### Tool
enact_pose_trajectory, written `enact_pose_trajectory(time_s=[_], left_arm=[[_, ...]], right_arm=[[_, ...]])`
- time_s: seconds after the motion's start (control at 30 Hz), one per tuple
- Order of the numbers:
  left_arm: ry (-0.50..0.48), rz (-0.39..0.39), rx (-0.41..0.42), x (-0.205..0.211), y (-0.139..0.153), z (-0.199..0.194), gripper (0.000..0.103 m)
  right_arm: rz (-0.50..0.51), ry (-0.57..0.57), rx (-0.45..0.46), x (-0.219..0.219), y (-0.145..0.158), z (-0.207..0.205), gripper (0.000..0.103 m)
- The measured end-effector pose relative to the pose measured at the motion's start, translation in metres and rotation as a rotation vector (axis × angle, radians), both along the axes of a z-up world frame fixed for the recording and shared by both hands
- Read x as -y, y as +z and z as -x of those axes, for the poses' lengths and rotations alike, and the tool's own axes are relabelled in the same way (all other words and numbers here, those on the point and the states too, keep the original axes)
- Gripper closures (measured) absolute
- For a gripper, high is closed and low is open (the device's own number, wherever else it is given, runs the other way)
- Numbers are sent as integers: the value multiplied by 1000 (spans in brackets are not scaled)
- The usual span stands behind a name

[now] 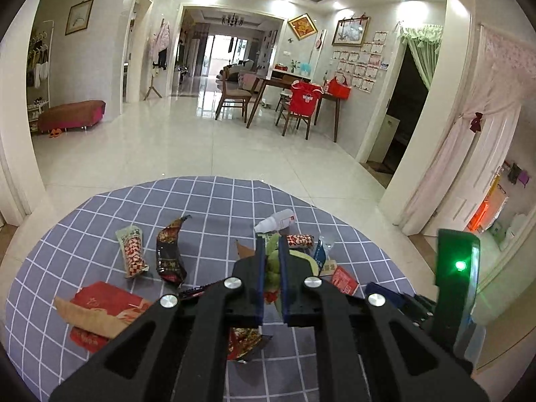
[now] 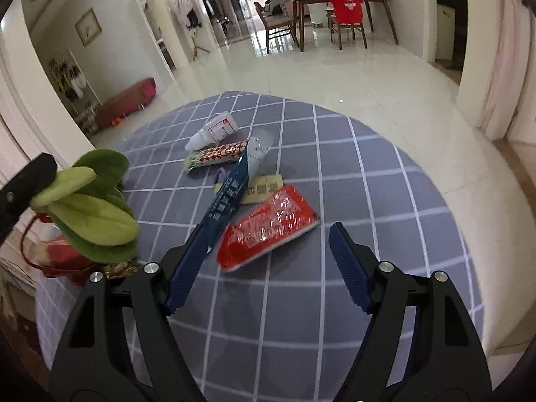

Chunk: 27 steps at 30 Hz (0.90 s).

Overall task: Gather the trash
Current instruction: 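Grasp the green leaves with the left tool while the right tool grasps the red sauce packet, then carry both items to the blue bucket and open both tools to drop them in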

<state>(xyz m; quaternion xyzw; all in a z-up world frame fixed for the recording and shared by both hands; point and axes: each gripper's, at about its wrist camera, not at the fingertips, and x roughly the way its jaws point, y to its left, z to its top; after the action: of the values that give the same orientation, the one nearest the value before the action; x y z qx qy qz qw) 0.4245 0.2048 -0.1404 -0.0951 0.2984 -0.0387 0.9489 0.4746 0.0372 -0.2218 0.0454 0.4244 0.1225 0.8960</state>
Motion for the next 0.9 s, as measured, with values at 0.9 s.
enact_pose_trajectory(time_s=[0.9], left_arm=[[-191,54,32,106,39,68,97]], right_arm=[[-267,-47,105,147,45,147,86]])
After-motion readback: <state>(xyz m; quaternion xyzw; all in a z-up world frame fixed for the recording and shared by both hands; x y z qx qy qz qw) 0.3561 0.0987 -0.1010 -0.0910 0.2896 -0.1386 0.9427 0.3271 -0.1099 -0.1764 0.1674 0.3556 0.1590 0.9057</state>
